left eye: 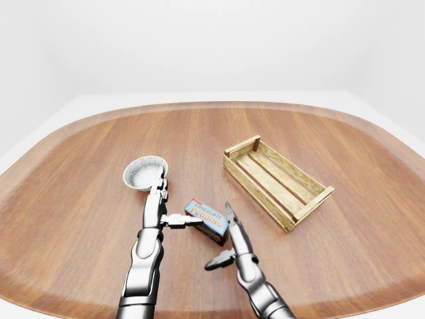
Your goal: Pick up the chocolate pudding and put it in the tray.
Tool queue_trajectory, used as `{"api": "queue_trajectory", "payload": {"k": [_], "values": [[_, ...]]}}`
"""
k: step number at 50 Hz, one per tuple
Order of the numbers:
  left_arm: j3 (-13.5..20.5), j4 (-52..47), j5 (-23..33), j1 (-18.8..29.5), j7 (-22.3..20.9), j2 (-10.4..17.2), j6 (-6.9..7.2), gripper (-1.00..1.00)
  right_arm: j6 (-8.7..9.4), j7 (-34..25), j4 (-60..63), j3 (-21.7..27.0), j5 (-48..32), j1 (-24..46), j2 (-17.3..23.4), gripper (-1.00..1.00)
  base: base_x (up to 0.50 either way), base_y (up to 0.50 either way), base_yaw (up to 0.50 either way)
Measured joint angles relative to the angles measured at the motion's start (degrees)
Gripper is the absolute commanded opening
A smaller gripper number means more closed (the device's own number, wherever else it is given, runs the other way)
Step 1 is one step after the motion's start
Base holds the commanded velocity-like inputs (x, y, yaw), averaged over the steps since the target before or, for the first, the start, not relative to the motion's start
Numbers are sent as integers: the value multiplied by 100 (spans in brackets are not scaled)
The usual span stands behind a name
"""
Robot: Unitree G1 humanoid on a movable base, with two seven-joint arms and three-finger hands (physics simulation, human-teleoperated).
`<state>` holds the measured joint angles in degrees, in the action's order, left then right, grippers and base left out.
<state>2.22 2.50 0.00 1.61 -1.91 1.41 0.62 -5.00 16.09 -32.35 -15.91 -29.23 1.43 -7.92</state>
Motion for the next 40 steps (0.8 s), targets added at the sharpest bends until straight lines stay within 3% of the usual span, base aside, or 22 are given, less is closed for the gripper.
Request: {"api": "queue_trajectory", "payload": {"k": [1, 2, 40], "values": [[0, 0, 0, 0, 0, 0, 0, 100, 0, -1, -2, -3, -6, -2, -5, -63, 0, 0, 0], [0, 0, 0, 0, 0, 0, 0, 100, -1, 12, 14, -3, -5, -7, -9, -100, 0, 0, 0], [0, 0, 0, 0, 0, 0, 0, 100, 1, -41, 315, -204, -190, -199, -14, -100, 0, 0, 0]]}}
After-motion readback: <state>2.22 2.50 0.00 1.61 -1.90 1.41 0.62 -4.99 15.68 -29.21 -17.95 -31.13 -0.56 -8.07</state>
